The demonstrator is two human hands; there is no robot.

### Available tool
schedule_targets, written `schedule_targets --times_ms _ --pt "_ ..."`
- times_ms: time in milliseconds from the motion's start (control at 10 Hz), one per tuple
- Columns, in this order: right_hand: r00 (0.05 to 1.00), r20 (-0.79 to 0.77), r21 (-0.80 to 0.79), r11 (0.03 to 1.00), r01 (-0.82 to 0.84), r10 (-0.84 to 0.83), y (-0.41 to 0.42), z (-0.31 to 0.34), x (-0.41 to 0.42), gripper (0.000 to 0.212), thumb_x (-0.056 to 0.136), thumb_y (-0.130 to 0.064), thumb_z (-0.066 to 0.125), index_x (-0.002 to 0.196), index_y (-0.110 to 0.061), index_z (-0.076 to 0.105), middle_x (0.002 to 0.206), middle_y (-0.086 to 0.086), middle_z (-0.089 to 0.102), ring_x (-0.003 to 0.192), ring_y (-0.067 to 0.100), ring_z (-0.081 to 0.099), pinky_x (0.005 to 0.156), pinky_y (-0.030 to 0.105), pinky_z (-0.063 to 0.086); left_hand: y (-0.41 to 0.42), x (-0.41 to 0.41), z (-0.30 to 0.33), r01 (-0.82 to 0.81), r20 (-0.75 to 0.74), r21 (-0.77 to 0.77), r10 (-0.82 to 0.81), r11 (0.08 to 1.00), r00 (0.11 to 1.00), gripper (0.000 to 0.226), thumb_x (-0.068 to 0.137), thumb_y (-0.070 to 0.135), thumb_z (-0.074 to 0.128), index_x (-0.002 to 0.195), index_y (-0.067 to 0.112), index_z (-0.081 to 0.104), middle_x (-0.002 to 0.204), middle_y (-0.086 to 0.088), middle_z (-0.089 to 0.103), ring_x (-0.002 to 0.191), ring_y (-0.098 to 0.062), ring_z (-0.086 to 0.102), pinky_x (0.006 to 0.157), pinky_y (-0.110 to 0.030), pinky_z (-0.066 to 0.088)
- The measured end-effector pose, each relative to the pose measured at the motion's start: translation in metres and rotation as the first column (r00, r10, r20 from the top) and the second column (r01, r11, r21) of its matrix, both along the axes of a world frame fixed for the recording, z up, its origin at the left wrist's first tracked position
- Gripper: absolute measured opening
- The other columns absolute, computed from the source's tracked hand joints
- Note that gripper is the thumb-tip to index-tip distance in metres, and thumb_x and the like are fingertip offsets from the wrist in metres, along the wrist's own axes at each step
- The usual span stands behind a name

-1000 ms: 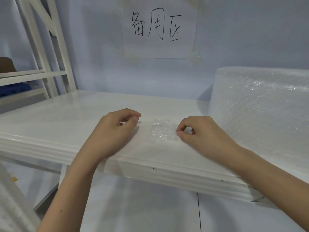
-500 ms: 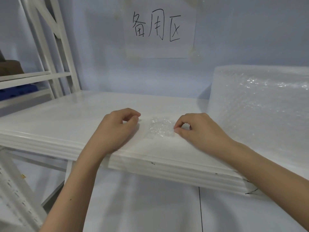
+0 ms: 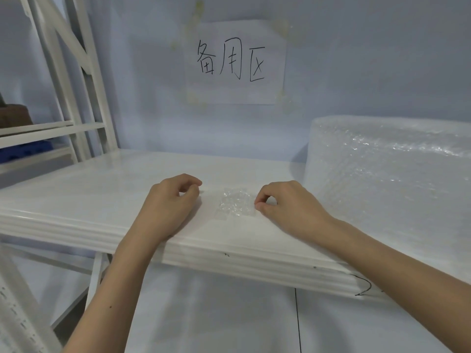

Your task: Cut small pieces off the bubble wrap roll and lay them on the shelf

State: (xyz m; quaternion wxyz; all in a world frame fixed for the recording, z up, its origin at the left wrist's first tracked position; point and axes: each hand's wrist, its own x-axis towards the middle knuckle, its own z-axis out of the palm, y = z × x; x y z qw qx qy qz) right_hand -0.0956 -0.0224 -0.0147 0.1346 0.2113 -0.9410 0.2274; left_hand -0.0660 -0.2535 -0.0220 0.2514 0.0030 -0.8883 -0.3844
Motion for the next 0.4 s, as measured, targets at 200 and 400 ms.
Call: schedule_targets --times_ms 200,400 --pt "1.000 -0.010 0.018 1.000 0.004 -0.004 -0.0026 -0.0011 -0.0027 0.016 0.086 -0.024 0.054 0.083 -0.026 0.070 0.091 -0.014 0.070 0.088 0.010 0.060 0.074 0.033 0.051 0.0011 0.0005 0.0005 -0.009 -0.003 0.037 0.010 0.999 1.000 0.025 0.096 0.020 0.049 0.106 0.024 0.072 0.103 0.010 0.067 0.097 -0.010 0.058 0.074 -0.014 0.039" --pt "1.000 0.025 -0.075 0.997 -0.003 0.005 0.0028 0.0014 0.0021 0.017 0.085 -0.022 0.055 0.078 -0.025 0.070 0.079 -0.013 0.068 0.054 -0.001 0.053 0.056 0.025 0.042 0.0004 0.0008 0.0017 -0.043 0.005 0.082 0.043 0.996 0.999 0.025 0.095 0.020 0.049 0.104 0.023 0.072 0.103 0.006 0.069 0.097 -0.013 0.060 0.075 -0.020 0.041"
